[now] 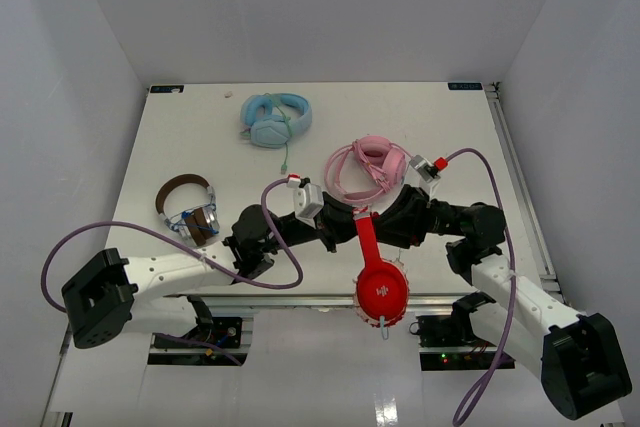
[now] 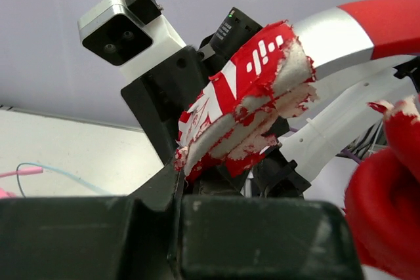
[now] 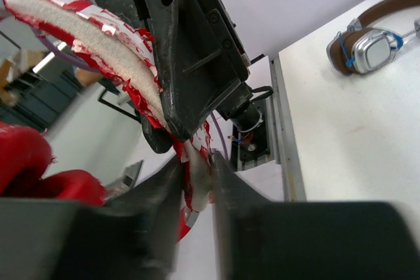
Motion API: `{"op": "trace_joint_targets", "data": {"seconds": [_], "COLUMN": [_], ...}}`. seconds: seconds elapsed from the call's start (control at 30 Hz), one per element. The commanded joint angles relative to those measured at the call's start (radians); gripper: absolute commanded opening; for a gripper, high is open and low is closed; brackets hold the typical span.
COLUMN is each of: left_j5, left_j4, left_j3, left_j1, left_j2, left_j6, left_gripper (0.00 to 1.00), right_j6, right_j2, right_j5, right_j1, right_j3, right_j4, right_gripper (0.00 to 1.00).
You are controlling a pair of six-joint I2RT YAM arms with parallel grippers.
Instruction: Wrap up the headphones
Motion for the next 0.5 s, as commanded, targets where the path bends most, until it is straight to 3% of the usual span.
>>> {"op": "trace_joint_targets", "data": {"seconds": [0.0, 0.13, 0.33, 0.47], "left_j5": [-0.087, -0.222, -0.573, -0.784], "left_j4": [-0.109, -0.261, -0.576, -0.787], "left_j3": [0.062, 0.075, 0.073, 0.119], "left_j1": [-0.011, -0.011, -0.011, -0.011], "left_j2": [-0.058, -0.118, -0.254, -0.295], "left_j6": [-0.007, 0.025, 0.072, 0.066], "left_gripper": [0.0, 0.0, 0.0, 0.0], "right_j6": [-0.129, -0.416, -0.629, -0.684], "right_j2": [-0.012, -0.048, -0.09, -0.085], "right_j5": [0.109, 0.253, 0.59, 0.834], "right_j1": [0.0, -0.002, -0.002, -0.001], "right_j3": [0.033, 0.136, 0.297, 0.401], "right_j4": [-0.185, -0.672, -1.025, -1.161], "right_gripper": [0.49, 0.71, 0.92, 0.95]}}
